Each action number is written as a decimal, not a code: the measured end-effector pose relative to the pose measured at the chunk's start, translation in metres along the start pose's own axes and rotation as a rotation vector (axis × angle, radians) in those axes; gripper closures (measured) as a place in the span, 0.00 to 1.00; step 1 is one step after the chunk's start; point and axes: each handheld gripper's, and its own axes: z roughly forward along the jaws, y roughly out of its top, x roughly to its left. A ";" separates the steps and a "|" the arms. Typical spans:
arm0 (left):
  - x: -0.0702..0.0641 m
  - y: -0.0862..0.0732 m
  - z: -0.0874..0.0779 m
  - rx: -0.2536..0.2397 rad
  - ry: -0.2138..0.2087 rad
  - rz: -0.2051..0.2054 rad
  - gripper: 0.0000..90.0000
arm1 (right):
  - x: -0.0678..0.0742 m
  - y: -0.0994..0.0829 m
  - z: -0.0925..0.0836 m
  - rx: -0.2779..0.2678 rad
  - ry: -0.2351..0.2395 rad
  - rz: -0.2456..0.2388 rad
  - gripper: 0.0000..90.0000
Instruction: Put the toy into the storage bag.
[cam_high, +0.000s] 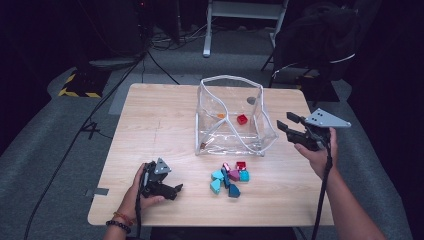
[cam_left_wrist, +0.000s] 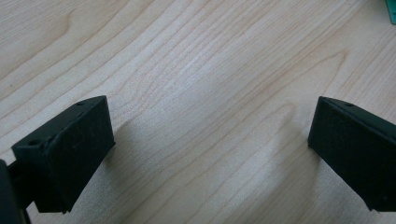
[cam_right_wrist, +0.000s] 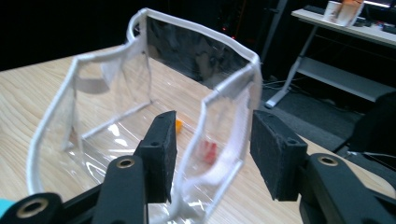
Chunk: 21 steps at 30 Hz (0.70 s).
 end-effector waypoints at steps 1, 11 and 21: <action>0.000 0.000 0.000 0.000 0.000 0.000 0.01 | -0.002 -0.003 -0.002 0.001 -0.004 0.000 0.57; 0.000 0.000 0.000 0.001 0.000 0.000 0.01 | -0.009 -0.033 -0.008 0.042 0.006 0.026 0.53; 0.000 0.000 0.000 0.000 0.000 0.000 0.01 | -0.001 -0.065 0.001 0.103 0.065 0.036 0.47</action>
